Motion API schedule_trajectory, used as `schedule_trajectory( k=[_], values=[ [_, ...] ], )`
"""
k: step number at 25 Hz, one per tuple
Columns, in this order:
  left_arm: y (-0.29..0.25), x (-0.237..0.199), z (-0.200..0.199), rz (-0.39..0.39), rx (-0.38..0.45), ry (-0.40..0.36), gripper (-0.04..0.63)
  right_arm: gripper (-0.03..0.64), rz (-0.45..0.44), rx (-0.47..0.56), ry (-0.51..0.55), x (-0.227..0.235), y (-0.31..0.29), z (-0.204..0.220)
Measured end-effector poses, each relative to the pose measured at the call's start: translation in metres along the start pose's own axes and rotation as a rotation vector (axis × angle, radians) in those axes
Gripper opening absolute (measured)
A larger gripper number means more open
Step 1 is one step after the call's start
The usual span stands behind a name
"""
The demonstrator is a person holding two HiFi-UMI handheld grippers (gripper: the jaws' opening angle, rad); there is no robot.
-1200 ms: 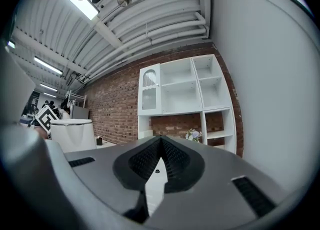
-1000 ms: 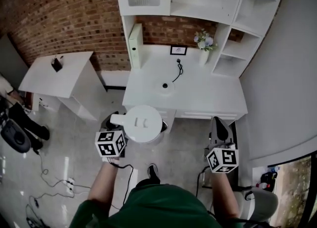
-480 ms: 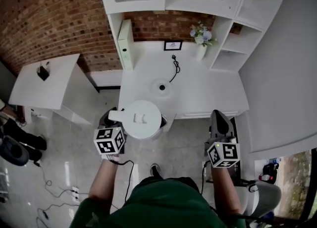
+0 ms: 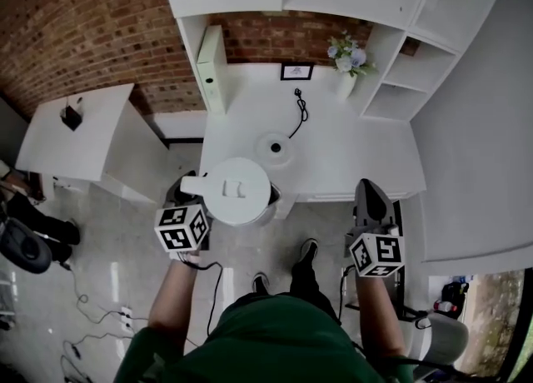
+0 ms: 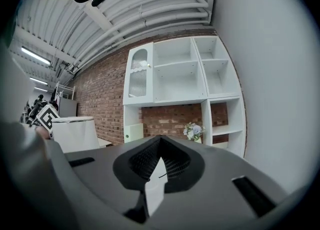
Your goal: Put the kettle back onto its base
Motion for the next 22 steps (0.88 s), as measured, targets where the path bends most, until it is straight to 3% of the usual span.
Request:
schedule_trajectory(
  k=[9,17,22],
  values=[
    [-0.039,0.014,-0.023,-0.078,0.011,0.029,0.152,0.012,-0.152,-0.029,-0.033,0.035,-0.088,-0.003],
    [-0.085,0.023,-0.035,-0.195,0.013,0.094,0.152,0.012,-0.256,-0.086,-0.051,0.081,-0.157,-0.001],
    [-0.115,0.027,-0.043,-0.251,0.007,0.081,0.152,0.012,-0.300,-0.109,-0.051,0.103,-0.181,-0.002]
  ],
)
Point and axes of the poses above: the fingertips, and each gripper's own axes: y backward along the fingers, x to its right, z out of its underside, the point moved 2 cm from there along y, backward along the fingers, and after that the axes turned 10 degrees about -y, right-handed, at the moved point
